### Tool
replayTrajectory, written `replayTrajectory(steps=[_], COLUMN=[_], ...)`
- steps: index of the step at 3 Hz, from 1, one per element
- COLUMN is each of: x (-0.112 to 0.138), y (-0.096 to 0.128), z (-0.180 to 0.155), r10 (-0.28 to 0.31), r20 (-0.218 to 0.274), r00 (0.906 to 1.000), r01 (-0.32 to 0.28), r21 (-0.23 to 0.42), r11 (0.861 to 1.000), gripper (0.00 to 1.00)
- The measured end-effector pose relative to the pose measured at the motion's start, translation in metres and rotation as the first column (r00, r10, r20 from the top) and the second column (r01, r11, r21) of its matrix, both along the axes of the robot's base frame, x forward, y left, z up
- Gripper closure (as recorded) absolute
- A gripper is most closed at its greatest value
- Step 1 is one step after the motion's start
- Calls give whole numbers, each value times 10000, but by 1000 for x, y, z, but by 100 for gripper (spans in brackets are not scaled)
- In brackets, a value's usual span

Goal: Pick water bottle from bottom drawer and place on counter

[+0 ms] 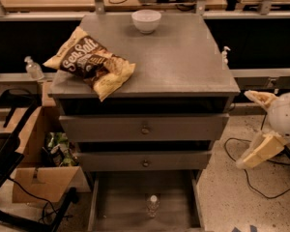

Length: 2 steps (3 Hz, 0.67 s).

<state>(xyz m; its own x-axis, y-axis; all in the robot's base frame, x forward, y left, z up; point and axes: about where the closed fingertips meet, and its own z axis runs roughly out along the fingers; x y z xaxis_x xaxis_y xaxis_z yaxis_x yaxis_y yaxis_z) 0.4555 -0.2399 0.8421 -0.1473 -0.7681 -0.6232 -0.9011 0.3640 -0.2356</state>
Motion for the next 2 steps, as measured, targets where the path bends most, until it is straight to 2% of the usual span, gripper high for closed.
replayTrajectory(steps=[1,2], x=[4,-12], y=[1,-4], z=[-42,-62], r10=[-383,-748], r20=[869,1842], r00=[9955,9800], r01=[198,111], r21=[2044,3249], r11=[9787,9457], gripper=[0,0])
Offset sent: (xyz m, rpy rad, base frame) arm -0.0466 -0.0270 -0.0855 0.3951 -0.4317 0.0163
